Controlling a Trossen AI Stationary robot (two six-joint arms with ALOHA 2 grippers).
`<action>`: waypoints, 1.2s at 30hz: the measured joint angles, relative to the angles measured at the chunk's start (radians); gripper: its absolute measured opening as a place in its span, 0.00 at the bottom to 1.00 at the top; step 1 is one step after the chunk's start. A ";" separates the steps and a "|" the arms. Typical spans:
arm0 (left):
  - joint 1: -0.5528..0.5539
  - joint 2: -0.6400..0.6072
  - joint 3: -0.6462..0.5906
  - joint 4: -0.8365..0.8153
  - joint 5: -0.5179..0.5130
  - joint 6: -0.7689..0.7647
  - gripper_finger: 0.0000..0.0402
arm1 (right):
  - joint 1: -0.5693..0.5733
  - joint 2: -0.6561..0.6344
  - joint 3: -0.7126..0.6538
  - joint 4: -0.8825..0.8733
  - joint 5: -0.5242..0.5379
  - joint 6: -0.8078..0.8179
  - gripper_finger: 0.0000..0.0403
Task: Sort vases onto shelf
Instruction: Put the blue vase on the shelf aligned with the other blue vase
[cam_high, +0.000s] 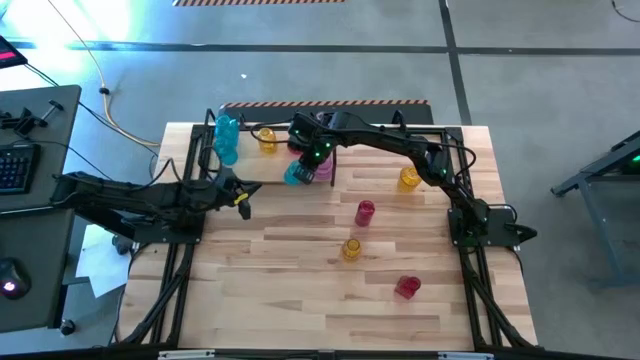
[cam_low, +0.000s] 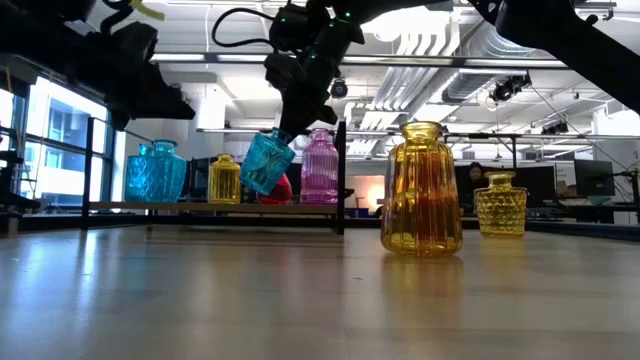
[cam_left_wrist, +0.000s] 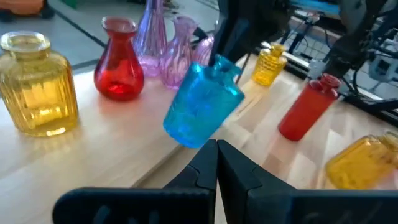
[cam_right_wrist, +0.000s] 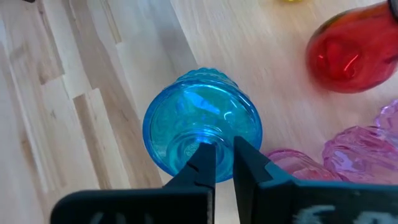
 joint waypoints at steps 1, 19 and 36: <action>0.003 0.012 0.000 0.011 -0.004 0.003 0.00 | -0.001 0.000 0.000 0.000 -0.007 0.003 0.01; 0.133 0.461 0.000 0.341 0.099 -0.021 0.00 | -0.002 0.000 0.000 0.006 -0.011 0.020 0.01; 0.241 0.732 0.129 0.430 0.213 0.073 0.00 | -0.009 -0.001 0.000 0.028 -0.008 0.019 0.01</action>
